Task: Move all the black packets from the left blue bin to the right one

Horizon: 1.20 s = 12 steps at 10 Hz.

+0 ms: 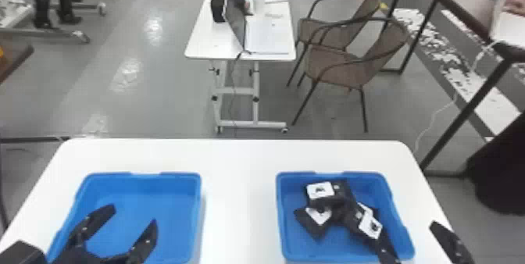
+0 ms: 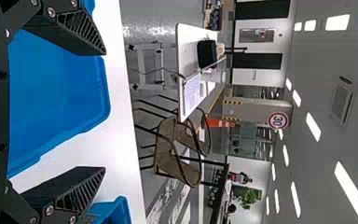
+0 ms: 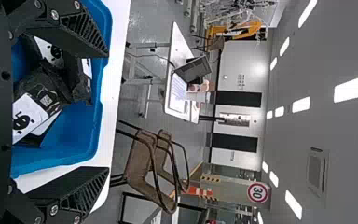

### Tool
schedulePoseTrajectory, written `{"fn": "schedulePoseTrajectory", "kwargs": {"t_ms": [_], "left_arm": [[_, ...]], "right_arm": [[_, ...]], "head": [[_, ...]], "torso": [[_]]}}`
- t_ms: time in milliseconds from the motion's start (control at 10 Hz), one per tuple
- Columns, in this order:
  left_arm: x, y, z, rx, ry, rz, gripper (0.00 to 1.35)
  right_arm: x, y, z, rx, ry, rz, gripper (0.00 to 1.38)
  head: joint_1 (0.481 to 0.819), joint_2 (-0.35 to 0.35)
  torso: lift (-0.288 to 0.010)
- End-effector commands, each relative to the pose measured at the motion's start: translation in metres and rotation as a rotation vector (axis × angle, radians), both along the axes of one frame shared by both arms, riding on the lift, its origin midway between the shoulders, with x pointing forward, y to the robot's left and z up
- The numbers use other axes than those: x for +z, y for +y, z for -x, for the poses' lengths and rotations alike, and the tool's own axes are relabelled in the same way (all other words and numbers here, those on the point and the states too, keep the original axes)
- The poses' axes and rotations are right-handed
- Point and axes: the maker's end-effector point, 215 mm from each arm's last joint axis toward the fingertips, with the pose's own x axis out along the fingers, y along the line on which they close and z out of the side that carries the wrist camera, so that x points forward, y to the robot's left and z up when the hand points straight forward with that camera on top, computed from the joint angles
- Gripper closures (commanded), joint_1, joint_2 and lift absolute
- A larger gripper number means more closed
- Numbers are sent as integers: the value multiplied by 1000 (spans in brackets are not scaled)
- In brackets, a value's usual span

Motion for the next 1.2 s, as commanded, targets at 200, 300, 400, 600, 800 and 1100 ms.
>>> {"fn": "schedulePoseTrajectory", "kwargs": {"t_ms": [200,300,400,600,800,1100], "left_arm": [[-1,-1,1,1,4,5,150],[-1,-1,1,1,4,5,150],[-3,-1,1,0,9,10,150],[-4,-1,1,-1,11,11,150],[-4,-1,2,-2,13,13,150],[-5,-3,2,-3,15,19,150]], "right_arm": [[0,0,0,-3,0,-5,159],[-1,-1,1,-4,4,-8,159],[-1,-1,1,-5,5,-10,159],[-1,0,0,-3,4,-9,159],[0,0,0,-3,3,-9,159],[-1,0,1,-4,5,-11,159]], "head": [[695,-61],[695,-62],[695,-62],[695,-64],[695,-63],[695,-63]], "torso": [[0],[0],[0],[0],[0],[0]]}}
